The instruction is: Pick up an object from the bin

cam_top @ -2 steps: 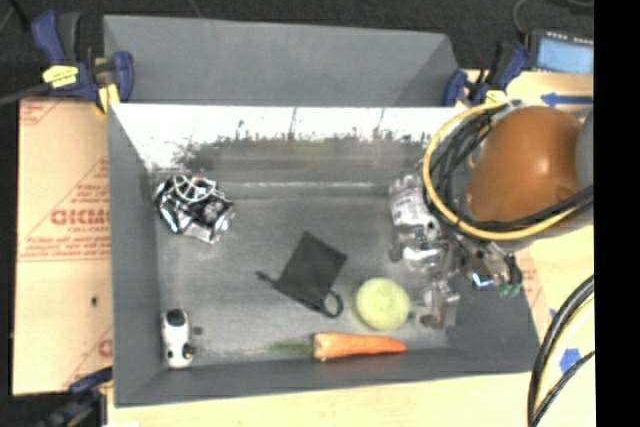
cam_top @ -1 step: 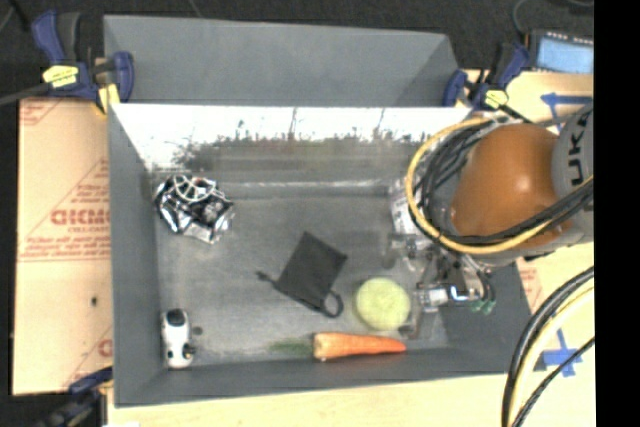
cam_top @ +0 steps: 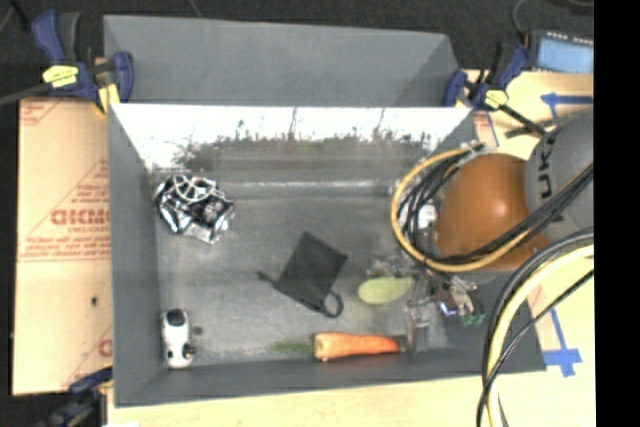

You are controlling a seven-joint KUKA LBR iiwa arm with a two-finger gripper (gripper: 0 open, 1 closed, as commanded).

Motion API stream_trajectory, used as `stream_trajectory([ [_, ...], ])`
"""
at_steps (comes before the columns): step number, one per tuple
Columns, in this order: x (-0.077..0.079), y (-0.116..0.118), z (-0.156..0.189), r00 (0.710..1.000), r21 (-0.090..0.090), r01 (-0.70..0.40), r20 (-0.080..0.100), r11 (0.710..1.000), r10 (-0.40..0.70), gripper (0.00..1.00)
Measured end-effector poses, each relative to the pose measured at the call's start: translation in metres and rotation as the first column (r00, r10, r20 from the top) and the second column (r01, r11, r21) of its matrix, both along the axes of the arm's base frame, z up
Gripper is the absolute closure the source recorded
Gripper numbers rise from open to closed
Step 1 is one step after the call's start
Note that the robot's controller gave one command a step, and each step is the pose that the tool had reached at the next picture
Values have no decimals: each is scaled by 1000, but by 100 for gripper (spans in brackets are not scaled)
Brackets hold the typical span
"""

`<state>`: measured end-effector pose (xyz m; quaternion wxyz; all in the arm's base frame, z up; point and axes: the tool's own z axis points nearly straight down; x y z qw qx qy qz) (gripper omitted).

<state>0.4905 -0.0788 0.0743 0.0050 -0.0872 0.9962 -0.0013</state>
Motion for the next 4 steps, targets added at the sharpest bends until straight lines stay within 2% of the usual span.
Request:
stream_trajectory([
  [1,12,1,-4,992,3,129,2,992,-129,100],
  [4,12,1,0,992,3,129,3,992,-129,100],
])
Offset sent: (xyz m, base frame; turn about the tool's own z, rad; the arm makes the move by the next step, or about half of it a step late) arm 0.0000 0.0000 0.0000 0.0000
